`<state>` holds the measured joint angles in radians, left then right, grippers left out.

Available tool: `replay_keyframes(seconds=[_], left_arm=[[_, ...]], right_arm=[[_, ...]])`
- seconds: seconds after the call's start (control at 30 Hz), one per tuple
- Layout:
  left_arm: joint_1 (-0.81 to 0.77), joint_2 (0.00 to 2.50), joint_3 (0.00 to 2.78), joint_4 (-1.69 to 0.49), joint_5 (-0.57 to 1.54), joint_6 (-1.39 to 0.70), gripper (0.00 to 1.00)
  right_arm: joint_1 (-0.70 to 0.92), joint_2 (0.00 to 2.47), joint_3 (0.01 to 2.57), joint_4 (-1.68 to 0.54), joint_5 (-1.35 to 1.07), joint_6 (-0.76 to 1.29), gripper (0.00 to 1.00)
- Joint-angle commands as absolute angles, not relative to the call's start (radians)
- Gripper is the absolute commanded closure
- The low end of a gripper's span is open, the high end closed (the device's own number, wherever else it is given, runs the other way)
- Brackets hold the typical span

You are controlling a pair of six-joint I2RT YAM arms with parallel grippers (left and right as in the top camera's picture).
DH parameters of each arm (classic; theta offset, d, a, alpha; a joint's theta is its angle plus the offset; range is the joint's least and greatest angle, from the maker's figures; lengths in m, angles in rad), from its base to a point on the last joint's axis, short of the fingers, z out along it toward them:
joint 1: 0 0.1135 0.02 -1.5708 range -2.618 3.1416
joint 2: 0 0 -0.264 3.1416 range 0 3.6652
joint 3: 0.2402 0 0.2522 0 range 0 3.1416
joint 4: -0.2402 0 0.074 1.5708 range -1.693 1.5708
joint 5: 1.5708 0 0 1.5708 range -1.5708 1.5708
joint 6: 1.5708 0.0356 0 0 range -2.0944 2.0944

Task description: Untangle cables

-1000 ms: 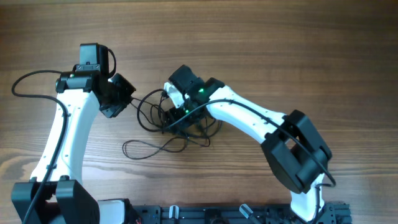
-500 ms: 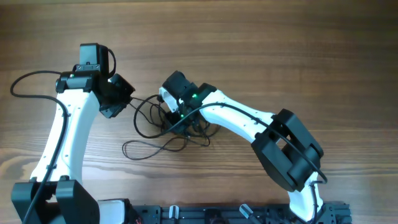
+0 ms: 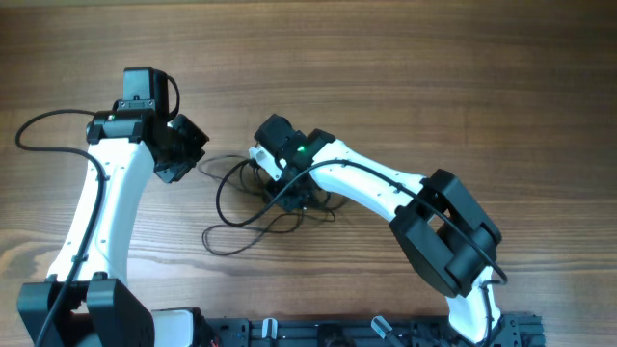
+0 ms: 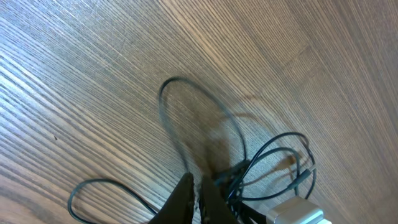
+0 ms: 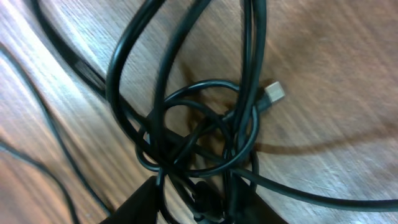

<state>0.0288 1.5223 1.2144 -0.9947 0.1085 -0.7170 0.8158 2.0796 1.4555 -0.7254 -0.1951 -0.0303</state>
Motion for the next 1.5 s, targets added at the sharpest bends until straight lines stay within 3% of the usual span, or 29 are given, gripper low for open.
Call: replay_keyframes(seconds=[0.0, 0.03, 0.23, 0.4, 0.53, 0.63, 0.93, 1.1, 1.33, 1.47], left_arm=[[0.030, 1.526, 1.210, -0.995, 0.092, -0.727, 0.93], [0.030, 1.526, 1.210, -0.995, 0.092, -0.727, 0.93], [0.030, 1.526, 1.210, -0.995, 0.091, -0.727, 0.94], [0.030, 1.526, 1.210, -0.996, 0.099, -0.727, 0.93], [0.030, 1.526, 1.210, -0.991, 0.290, -0.667, 0.79], [0.030, 1.526, 1.210, -0.976, 0.506, -0.533, 0.59], [0.030, 1.526, 1.210, -0.977, 0.833, -0.303, 0.43], [0.030, 1.526, 1.210, -0.988, 0.857, -0.288, 0.42], [0.030, 1.526, 1.210, -1.008, 0.883, -0.295, 0.41], [0.030, 1.526, 1.210, -1.010, 0.880, -0.295, 0.48]], right_arm=[[0.818, 2.106, 1.459, -0.722, -0.123, -0.050, 0.91], [0.818, 2.106, 1.459, -0.718, -0.124, -0.044, 0.96], [0.816, 2.072, 1.489, -0.748, -0.127, 0.178, 0.96], [0.814, 1.926, 1.545, -0.802, -0.180, 0.210, 0.96], [0.814, 1.784, 1.545, -0.783, -0.235, 0.210, 0.96], [0.814, 1.739, 1.545, -0.790, -0.234, 0.212, 0.96], [0.814, 1.777, 1.544, -0.828, -0.225, 0.250, 0.96], [0.814, 1.779, 1.543, -0.842, -0.084, 0.359, 0.96], [0.814, 1.779, 1.543, -0.834, -0.107, 0.386, 0.96], [0.814, 1.779, 1.543, -0.796, -0.209, 0.385, 0.96]])
